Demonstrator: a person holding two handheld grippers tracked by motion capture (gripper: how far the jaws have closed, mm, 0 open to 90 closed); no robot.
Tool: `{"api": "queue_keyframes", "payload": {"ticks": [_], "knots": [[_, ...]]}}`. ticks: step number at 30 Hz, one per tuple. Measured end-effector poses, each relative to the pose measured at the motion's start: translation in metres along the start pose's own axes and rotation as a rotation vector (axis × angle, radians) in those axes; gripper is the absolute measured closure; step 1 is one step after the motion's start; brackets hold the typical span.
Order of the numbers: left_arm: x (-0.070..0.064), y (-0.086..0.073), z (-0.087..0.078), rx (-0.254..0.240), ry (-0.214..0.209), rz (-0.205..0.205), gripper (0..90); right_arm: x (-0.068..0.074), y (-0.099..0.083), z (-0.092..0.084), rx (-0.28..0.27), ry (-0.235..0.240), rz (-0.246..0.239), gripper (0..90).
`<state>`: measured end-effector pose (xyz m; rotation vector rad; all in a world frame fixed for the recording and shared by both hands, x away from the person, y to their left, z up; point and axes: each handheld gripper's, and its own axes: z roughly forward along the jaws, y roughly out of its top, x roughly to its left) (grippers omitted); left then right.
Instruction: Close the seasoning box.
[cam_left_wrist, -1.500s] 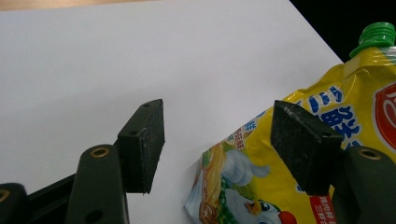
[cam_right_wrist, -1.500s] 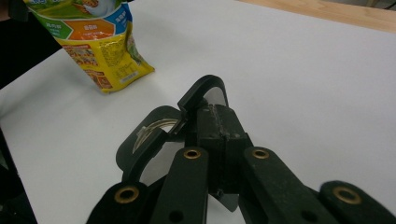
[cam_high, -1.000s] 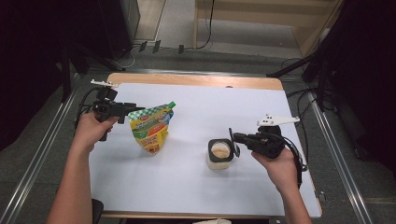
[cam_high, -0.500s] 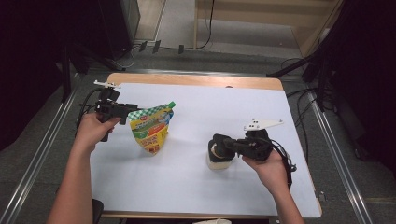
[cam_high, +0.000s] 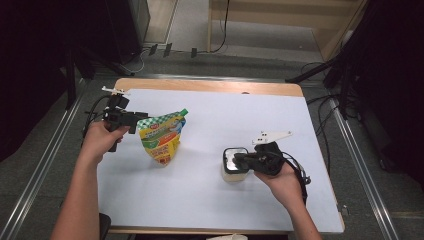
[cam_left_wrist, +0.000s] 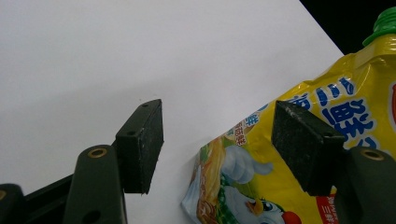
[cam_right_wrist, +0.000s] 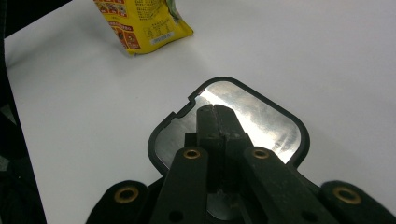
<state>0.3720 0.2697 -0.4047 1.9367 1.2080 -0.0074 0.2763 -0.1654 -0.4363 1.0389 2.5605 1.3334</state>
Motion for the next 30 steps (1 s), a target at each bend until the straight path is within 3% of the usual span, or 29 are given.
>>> {"api": "queue_keyframes", "payload": {"ticks": [9,18,24,27,30], "knots": [[-0.001,0.000,0.003,0.007,0.012,-0.011,35.2,-0.002,0.002,-0.004,-0.032,0.010,-0.003,80.9],[-0.001,-0.001,0.005,0.009,0.011,-0.006,34.8,-0.011,0.001,-0.011,-0.066,-0.033,0.002,74.3],[0.000,-0.002,0.008,0.022,0.019,0.005,34.7,-0.018,-0.002,-0.015,-0.087,-0.078,-0.008,61.1],[0.002,-0.003,0.008,0.022,-0.012,0.009,31.5,-0.025,-0.004,-0.020,-0.101,-0.107,0.004,57.0],[0.002,-0.003,0.008,0.024,-0.009,0.008,30.8,-0.032,-0.008,-0.026,-0.117,-0.129,0.030,55.4]]}}
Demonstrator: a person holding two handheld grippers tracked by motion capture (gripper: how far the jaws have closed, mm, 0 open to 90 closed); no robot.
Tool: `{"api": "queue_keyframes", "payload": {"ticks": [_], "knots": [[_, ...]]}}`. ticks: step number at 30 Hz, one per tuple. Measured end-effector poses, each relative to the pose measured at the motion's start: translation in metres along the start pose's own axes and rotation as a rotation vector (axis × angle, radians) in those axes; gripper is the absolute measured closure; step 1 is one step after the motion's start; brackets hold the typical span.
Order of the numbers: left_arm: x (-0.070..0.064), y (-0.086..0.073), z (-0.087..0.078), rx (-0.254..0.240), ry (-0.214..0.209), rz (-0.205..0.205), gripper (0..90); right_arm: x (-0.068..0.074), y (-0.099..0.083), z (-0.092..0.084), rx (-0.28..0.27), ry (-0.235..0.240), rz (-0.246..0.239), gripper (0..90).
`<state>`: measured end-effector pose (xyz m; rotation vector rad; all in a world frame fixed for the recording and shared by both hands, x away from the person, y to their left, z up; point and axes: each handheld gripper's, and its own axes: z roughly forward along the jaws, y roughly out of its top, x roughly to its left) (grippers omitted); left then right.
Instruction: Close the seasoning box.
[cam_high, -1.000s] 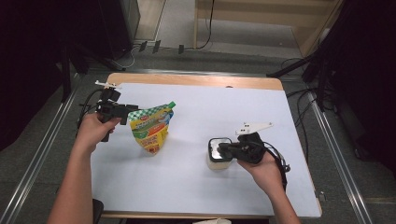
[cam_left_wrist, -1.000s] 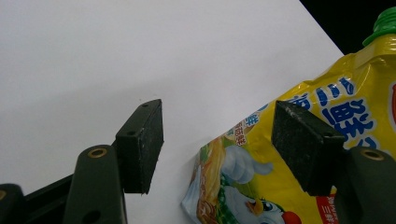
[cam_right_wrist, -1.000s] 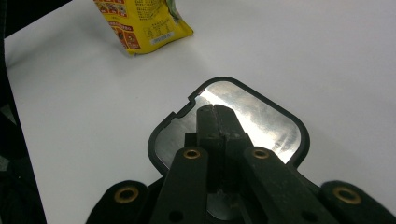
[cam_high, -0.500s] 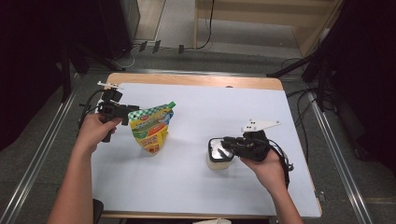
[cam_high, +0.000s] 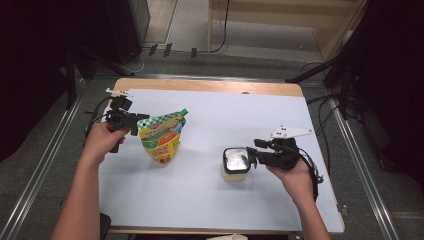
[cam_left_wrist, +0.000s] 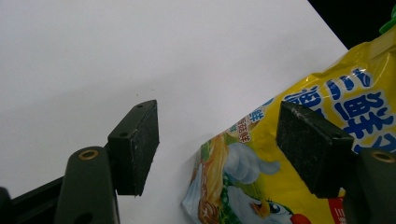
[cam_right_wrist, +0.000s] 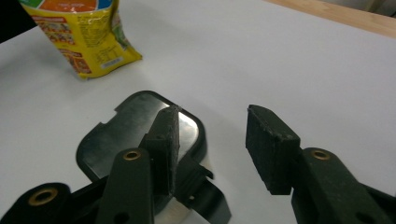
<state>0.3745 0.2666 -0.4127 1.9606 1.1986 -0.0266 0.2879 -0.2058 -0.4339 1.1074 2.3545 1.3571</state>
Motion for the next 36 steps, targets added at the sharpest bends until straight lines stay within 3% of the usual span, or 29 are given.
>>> {"api": "queue_keyframes", "payload": {"ticks": [6,15,20,26,31,36], "knots": [[0.000,0.000,0.000,-0.006,0.003,-0.007,30.8,-0.015,-0.005,-0.009,-0.024,-0.037,0.033,52.8],[0.001,0.000,-0.001,-0.013,0.004,-0.005,30.7,-0.032,-0.016,-0.016,-0.050,-0.073,0.038,48.9],[0.002,-0.001,-0.001,-0.015,0.007,-0.002,30.7,-0.043,-0.023,-0.019,-0.054,-0.093,0.085,45.2],[0.003,-0.001,-0.001,-0.020,0.006,-0.003,30.7,-0.053,-0.031,-0.017,-0.050,-0.123,0.117,41.1],[0.005,-0.002,0.000,-0.020,0.007,-0.010,30.6,-0.058,-0.036,-0.012,-0.055,-0.101,0.157,38.8],[0.005,-0.002,0.000,-0.020,0.010,-0.009,30.6,-0.060,-0.039,-0.003,-0.036,-0.120,0.158,35.7]]}}
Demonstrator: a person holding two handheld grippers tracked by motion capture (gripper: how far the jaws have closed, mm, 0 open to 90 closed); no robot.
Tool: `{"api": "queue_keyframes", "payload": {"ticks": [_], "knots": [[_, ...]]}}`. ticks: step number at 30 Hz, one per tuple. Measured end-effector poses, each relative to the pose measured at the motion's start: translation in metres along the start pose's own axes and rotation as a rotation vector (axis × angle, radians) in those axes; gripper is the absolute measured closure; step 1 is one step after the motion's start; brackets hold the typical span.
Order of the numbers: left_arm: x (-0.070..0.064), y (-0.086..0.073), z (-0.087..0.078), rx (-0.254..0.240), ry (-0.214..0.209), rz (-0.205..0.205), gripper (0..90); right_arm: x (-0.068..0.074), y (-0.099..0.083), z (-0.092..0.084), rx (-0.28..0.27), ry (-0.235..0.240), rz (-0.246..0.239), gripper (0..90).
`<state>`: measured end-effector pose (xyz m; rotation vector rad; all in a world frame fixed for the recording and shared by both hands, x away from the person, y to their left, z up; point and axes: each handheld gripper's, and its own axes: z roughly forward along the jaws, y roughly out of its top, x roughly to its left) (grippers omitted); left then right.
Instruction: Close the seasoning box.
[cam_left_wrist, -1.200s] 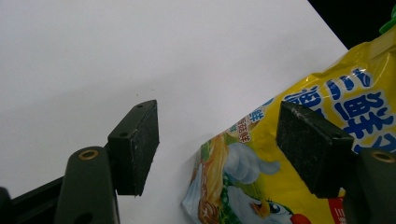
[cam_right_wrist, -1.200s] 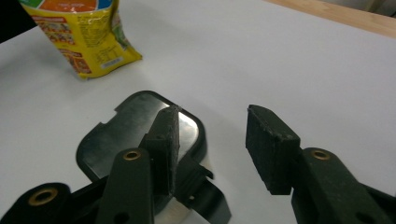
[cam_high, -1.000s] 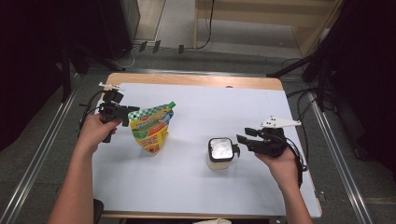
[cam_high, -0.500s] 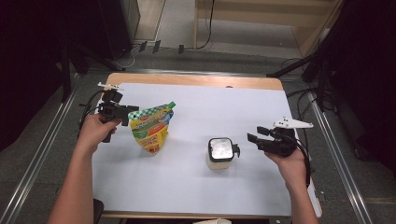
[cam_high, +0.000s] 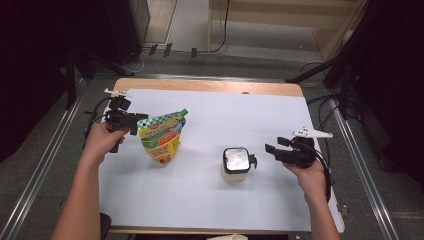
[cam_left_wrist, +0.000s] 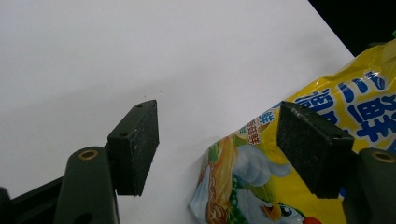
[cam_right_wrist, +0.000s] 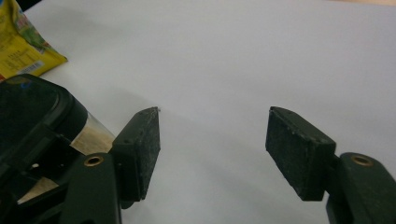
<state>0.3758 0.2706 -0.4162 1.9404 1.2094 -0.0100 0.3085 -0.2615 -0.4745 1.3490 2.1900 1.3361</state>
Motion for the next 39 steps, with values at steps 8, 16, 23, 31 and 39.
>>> {"api": "queue_keyframes", "payload": {"ticks": [8,16,23,31,39], "knots": [[0.001,0.000,0.001,0.001,0.002,-0.001,30.6,0.000,-0.003,0.008,0.031,-0.026,-0.012,33.9],[0.000,0.000,0.001,0.005,0.001,0.001,30.6,0.002,-0.004,0.010,0.035,-0.040,-0.023,32.9],[0.000,0.000,0.001,0.003,0.002,0.001,30.6,0.002,-0.005,0.010,0.035,-0.044,-0.027,32.3],[0.001,0.000,0.003,0.011,-0.001,-0.004,30.5,0.004,-0.006,0.012,0.040,-0.044,-0.031,32.1],[0.001,-0.001,0.007,0.030,0.003,0.006,30.6,0.004,-0.006,0.013,0.042,-0.046,-0.036,31.6]]}}
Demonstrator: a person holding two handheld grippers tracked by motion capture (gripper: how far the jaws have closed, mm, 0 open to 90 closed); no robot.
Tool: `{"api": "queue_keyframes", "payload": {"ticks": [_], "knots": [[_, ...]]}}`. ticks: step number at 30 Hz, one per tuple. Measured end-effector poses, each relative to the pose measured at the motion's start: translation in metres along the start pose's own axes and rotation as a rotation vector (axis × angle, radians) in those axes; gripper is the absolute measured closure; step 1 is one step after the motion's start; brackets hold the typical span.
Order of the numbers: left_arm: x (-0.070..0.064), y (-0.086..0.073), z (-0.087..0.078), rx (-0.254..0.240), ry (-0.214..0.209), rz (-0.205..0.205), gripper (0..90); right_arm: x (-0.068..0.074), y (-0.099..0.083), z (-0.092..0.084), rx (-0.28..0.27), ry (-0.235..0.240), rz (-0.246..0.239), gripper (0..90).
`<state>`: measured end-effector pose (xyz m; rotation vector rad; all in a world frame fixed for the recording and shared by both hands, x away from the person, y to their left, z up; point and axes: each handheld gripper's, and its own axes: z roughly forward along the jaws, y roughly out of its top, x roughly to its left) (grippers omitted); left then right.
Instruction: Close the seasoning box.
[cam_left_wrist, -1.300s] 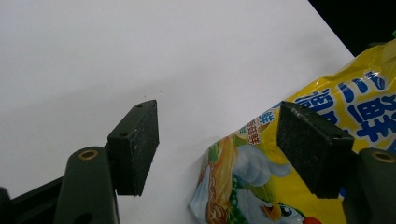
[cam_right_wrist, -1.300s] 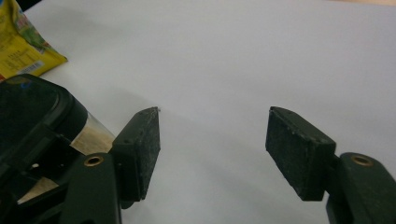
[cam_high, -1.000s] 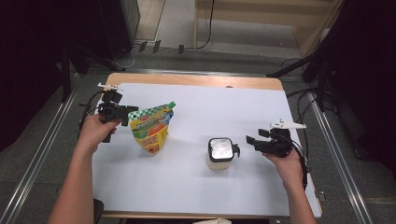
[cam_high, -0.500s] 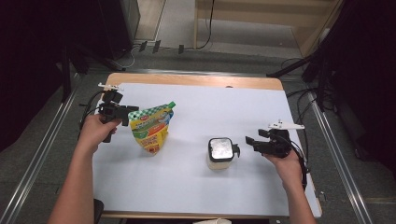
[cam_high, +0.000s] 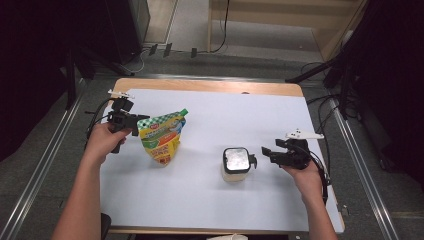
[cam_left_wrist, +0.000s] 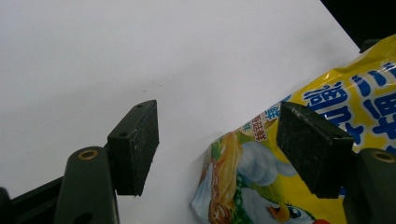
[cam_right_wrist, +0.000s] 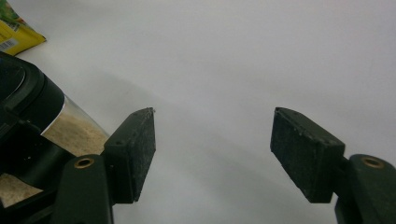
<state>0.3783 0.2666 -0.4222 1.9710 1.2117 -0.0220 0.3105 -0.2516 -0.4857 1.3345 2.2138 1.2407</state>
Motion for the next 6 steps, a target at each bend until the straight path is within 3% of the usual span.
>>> {"api": "queue_keyframes", "payload": {"ticks": [3,6], "knots": [[0.0010,-0.0002,0.0000,-0.002,0.004,-0.002,30.6,0.0002,0.0000,-0.0003,-0.001,-0.005,-0.001,31.4],[0.0022,-0.0013,0.0009,-0.009,0.014,0.030,30.8,-0.0008,-0.0002,0.0007,0.000,-0.004,-0.003,31.0]]}}
